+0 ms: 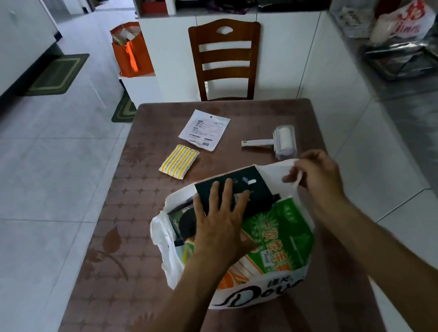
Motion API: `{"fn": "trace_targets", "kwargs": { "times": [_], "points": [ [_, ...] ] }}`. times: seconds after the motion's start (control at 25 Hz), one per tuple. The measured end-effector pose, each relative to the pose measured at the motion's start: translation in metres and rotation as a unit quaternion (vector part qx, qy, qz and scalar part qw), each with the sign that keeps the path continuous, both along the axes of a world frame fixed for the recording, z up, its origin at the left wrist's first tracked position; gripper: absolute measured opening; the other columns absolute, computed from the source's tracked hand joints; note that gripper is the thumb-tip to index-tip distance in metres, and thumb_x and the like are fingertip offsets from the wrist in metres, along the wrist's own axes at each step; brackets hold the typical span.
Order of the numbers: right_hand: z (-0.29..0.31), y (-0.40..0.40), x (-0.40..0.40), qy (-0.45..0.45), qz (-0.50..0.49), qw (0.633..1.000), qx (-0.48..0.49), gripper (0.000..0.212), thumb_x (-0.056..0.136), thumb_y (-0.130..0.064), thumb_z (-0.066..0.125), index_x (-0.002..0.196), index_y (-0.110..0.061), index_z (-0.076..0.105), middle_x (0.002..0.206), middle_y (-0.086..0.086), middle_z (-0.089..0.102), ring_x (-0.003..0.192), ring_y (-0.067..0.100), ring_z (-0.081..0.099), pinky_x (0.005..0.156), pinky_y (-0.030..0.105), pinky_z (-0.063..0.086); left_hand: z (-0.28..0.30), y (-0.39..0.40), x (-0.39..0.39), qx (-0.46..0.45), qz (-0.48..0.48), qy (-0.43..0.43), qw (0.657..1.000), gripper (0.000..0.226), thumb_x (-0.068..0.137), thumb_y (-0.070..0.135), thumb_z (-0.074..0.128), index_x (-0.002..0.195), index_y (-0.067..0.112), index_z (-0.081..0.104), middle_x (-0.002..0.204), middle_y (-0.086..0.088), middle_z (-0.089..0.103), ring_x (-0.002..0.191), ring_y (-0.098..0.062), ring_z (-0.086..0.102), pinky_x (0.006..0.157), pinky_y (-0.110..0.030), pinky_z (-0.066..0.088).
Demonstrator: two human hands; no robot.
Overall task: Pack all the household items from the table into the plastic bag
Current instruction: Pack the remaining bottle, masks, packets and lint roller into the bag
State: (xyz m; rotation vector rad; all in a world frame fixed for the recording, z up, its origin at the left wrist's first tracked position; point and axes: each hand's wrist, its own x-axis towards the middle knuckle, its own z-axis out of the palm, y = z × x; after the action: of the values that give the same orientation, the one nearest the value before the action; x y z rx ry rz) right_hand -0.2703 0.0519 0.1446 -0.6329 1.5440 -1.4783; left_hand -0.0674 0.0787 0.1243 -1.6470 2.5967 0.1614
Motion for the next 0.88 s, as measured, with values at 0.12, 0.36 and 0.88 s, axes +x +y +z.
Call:
{"fn": "trace_targets", "kwargs": {
  "times": [0.12, 0.36, 0.88],
  "points": [
    [0.046, -0.005, -0.042, -0.142, 0.119, 0.981, 0.063, 0.025, 0.077, -0.003, 0.066, 0.095, -0.017, 0.057, 0.073, 0.011, 0.073, 0.055, 0.019, 0.068, 0.052, 0.027, 0.055, -0.018, 0.005, 0.011, -0.025, -0.005, 0.028, 0.999, 0.087, 0.068, 0.053, 0.075, 0.139, 0.036, 0.028, 0.159, -0.004, 0.024, 0.147, -0.032, 0.014, 0.114, -0.065, 0.011],
    [0.069, 0.019, -0.034, -0.066, 0.296, 0.947, 0.107, 0.033, 0.077, -0.001, 0.067, 0.107, -0.013, 0.062, 0.087, 0.014, 0.069, 0.053, 0.018, 0.054, 0.047, 0.031, 0.051, 0.006, 0.019, 0.013, -0.062, 0.018, 0.106, 0.992, 0.055, 0.084, 0.031, 0.064, 0.135, 0.029, 0.043, 0.149, -0.003, 0.039, 0.141, -0.032, 0.029, 0.115, -0.06, 0.017],
    [0.094, 0.033, 0.012, -0.041, 0.187, 0.981, 0.006, 0.041, 0.079, 0.012, 0.053, 0.083, -0.026, 0.067, 0.087, 0.007, 0.067, 0.058, 0.01, 0.051, 0.049, 0.027, 0.032, 0.062, 0.011, 0.093, -0.098, 0.353, 0.536, 0.761, 0.034, 0.081, -0.001, 0.052, 0.077, 0.03, 0.064, 0.069, 0.012, 0.068, 0.051, -0.003, 0.058, 0.045, -0.011, 0.041]
  ]
}}
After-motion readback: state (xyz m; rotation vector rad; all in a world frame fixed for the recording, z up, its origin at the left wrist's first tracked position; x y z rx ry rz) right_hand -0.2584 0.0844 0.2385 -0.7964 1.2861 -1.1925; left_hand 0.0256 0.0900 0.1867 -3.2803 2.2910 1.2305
